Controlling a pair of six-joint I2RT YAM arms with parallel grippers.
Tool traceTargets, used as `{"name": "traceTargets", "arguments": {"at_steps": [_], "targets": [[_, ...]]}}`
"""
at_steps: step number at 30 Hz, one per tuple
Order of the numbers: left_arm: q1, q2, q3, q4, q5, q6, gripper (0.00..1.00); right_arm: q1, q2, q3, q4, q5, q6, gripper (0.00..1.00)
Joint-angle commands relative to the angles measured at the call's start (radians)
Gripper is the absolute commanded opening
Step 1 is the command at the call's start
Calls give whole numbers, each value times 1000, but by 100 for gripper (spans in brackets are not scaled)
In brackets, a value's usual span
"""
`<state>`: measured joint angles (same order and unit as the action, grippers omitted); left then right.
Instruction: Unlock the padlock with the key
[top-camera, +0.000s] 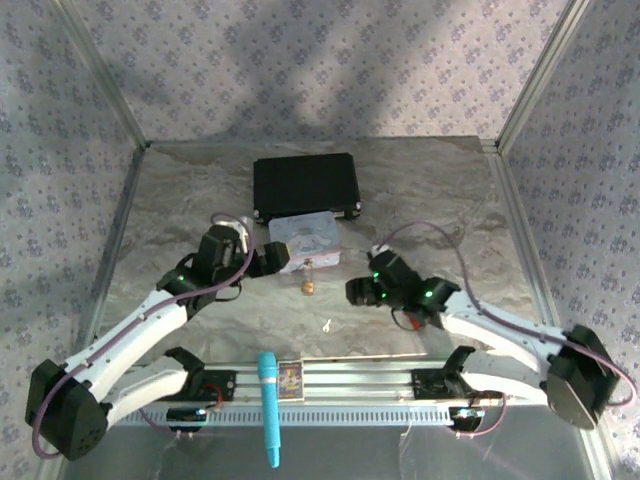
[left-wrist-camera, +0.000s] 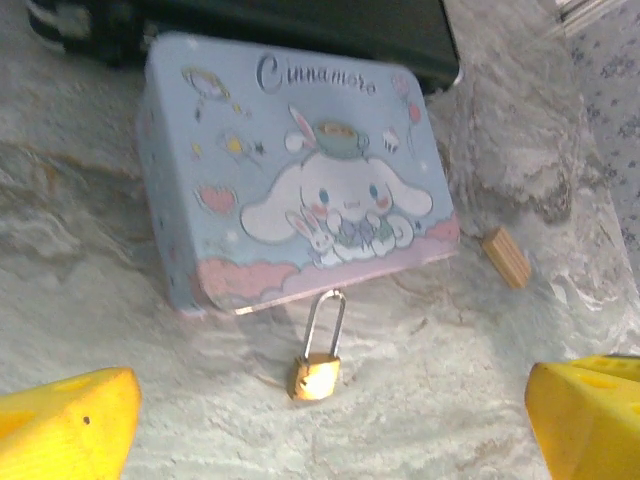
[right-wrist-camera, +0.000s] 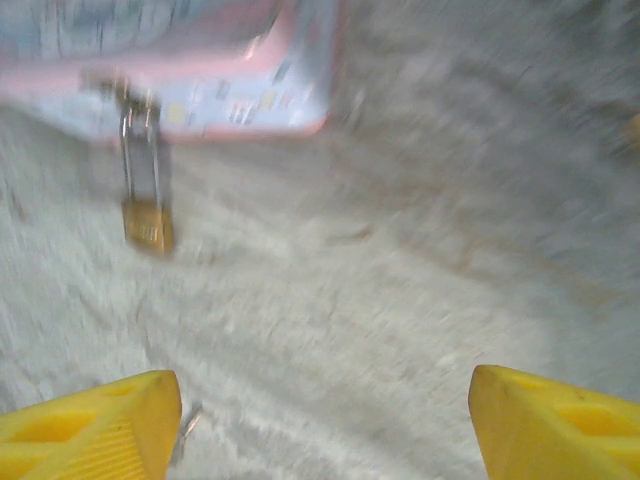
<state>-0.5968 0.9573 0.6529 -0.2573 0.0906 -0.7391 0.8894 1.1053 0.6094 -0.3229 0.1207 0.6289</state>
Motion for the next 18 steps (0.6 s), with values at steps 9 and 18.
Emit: {"name": "traceTargets", "arguments": {"at_steps": [9, 18], "targets": [[-39, -32, -105, -1, -14, -108, 97, 315, 396, 208, 9, 142, 219, 60], [-40, -73, -123, -36, -43, -109, 97, 356, 543, 310, -113, 161, 288, 52]]}}
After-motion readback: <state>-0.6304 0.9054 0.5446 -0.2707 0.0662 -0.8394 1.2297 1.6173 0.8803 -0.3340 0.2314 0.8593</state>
